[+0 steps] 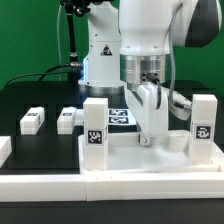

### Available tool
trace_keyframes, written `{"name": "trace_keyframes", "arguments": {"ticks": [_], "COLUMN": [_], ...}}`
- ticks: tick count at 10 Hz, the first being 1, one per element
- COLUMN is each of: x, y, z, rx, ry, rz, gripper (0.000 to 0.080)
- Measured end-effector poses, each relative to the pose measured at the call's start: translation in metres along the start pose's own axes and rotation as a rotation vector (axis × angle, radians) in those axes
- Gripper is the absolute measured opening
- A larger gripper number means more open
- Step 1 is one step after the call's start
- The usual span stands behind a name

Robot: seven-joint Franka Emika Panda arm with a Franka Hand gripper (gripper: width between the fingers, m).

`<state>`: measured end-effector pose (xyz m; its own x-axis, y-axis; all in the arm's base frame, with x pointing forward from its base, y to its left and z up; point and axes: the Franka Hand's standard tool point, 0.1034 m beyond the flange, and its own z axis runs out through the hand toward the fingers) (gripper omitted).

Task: Assemble desk

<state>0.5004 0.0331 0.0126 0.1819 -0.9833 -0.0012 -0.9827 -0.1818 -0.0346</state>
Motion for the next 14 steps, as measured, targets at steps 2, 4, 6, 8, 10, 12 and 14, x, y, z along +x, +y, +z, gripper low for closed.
{"name": "trace_keyframes", "arguments": {"ticks": [2,4,6,8,10,12,14], "x": [0.032,0.045,0.045,0.048,0.055,0.063,0.077], "y": [0.025,0.033,0.034,0.034,0.028,0.013,0.003], "z": [-0.002,-0.001,0.0,0.0,0.0,0.003,0.0], "rx": [-0.016,-0.024,-0.026,-0.024,-0.022,-0.025,-0.005], "ry": [-0.003,-0.007,-0.009,-0.007,-0.004,0.007,0.033], "rz": [-0.264,-0.423,-0.508,-0.635,-0.803,-1.01,-1.204], "gripper": [0.0057,0.0057,0.0057,0.0057,0.0057,0.0057,0.0057]}}
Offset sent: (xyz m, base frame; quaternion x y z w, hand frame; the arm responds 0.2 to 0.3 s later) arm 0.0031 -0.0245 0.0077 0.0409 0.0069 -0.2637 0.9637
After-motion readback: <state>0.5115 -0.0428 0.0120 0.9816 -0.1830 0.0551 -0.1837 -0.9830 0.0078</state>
